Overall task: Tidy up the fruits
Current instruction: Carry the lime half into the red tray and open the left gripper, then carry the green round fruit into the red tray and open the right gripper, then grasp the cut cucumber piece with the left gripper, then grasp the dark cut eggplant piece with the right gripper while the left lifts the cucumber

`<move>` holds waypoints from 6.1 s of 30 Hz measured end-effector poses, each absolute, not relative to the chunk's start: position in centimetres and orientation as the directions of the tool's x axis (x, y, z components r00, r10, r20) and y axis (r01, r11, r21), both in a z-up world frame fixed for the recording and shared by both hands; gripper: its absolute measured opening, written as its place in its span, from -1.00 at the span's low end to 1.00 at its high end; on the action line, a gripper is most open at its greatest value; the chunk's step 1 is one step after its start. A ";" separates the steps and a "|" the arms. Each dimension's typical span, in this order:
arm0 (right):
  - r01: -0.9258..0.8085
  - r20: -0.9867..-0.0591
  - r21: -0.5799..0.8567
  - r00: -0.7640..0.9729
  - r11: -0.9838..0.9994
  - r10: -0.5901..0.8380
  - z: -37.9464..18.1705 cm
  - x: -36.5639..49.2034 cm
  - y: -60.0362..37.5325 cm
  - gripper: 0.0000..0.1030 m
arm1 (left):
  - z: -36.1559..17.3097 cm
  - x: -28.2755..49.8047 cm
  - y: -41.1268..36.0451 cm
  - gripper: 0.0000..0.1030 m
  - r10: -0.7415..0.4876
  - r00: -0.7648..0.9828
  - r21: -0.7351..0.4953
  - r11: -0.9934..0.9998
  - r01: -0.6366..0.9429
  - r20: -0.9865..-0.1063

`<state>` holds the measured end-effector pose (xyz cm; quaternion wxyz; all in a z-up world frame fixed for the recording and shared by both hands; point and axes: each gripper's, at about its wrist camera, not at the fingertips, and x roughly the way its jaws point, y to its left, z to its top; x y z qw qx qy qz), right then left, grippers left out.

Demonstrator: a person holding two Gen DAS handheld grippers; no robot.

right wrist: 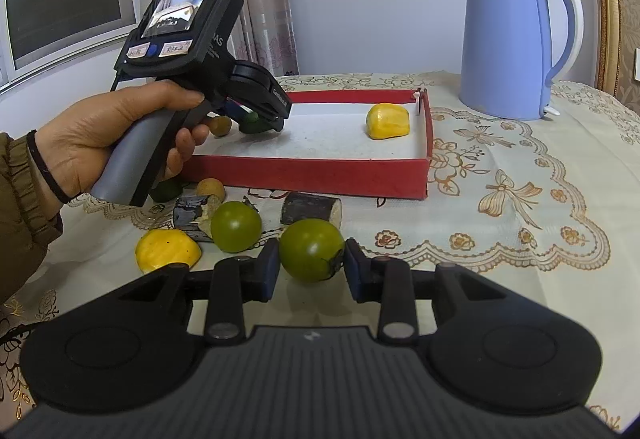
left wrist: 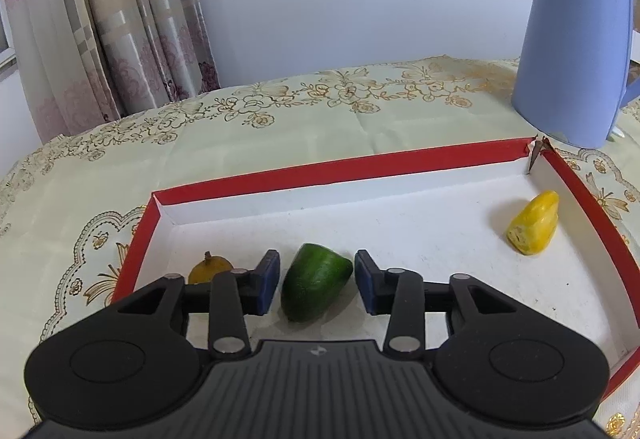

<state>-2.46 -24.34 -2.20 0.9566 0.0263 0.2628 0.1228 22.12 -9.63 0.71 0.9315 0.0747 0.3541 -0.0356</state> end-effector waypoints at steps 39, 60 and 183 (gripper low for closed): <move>-0.184 -0.445 0.020 0.878 0.983 0.173 1.2 0.1 -24.6 -0.37 | 1.7 7.6 3.4 0.90 0.094 0.868 -0.070 0.987 -0.147 -0.488; -0.148 -0.506 -0.034 0.855 0.988 0.111 1.0 9.7 -24.9 -0.37 | 0.9 8.2 2.5 0.97 0.109 0.839 -0.015 0.990 -0.138 -0.534; -0.152 -0.535 0.007 0.834 0.988 0.132 -2.0 2.1 -21.2 -0.39 | 0.0 6.4 -1.3 -0.37 -0.125 0.847 0.046 0.984 0.173 -0.516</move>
